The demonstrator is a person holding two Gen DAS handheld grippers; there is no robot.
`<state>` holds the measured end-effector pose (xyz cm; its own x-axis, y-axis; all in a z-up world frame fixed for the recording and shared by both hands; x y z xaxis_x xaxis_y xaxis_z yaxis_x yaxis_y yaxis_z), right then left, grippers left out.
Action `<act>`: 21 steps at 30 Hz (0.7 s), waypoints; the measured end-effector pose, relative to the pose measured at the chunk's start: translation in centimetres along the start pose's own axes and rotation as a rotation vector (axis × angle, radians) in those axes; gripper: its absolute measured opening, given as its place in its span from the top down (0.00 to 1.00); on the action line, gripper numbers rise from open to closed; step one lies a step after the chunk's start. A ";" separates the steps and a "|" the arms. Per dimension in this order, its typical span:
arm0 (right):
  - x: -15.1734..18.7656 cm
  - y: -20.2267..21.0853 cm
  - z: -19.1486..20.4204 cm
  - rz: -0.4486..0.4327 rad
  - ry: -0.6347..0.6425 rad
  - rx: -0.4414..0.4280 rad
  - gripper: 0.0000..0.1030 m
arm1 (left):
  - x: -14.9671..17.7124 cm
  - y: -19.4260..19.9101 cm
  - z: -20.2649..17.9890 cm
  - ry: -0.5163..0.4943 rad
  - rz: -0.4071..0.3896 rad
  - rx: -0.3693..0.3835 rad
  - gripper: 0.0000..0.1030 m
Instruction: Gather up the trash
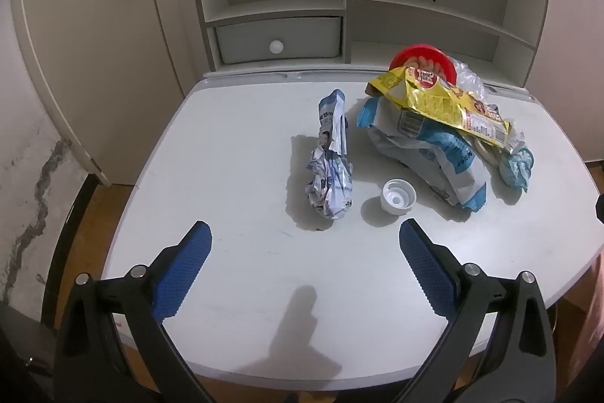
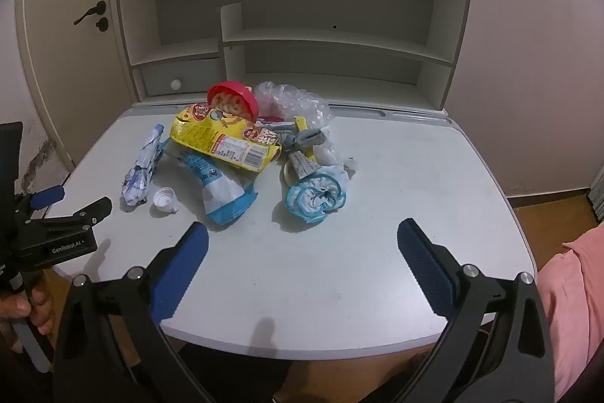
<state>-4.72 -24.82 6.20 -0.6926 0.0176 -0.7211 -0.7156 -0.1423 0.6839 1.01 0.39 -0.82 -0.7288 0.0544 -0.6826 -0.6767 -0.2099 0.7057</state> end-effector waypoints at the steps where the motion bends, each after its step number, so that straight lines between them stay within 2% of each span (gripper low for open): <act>1: 0.0 0.0 0.0 0.000 0.000 0.000 0.06 | 0.0 0.0 0.0 0.000 0.000 0.000 0.06; 21: 0.0 0.1 0.0 0.004 -0.003 -0.002 0.06 | 0.0 -0.1 -0.3 0.000 0.003 0.004 0.06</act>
<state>-4.83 -24.86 6.24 -0.6957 0.0203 -0.7180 -0.7127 -0.1440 0.6865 1.09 0.11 -0.96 -0.7312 0.0541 -0.6801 -0.6745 -0.2064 0.7088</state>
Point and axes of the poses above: each gripper's, at about its wrist camera, not at the fingertips, and y roughly against the way its jaws point, z to its left, x to its underside, the point moved 1 cm from there along -y, roughly the way its jaws point, and after that the axes turned 11 degrees about -x, right-handed, at the moved point
